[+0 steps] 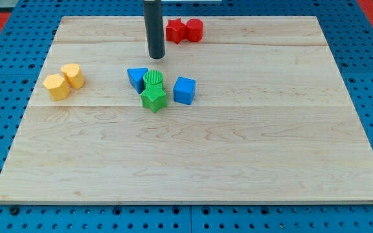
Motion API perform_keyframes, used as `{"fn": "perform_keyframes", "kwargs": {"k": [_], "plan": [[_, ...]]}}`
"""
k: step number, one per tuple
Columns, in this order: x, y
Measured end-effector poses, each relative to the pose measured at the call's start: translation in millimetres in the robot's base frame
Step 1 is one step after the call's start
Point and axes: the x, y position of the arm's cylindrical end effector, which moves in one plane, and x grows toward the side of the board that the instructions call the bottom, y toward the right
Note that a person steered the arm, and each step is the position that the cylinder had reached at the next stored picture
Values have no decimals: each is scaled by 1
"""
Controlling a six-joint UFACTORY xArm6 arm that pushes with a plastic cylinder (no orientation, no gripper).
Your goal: Move the blue triangle and blue cube towards the right center
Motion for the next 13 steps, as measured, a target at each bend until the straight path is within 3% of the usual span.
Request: {"fn": "perform_keyframes", "kwargs": {"k": [3, 4, 5, 6, 8, 9, 13], "plan": [[1, -26], [26, -81], [66, -86], [75, -36], [39, -35], [36, -5], [22, 5]]}}
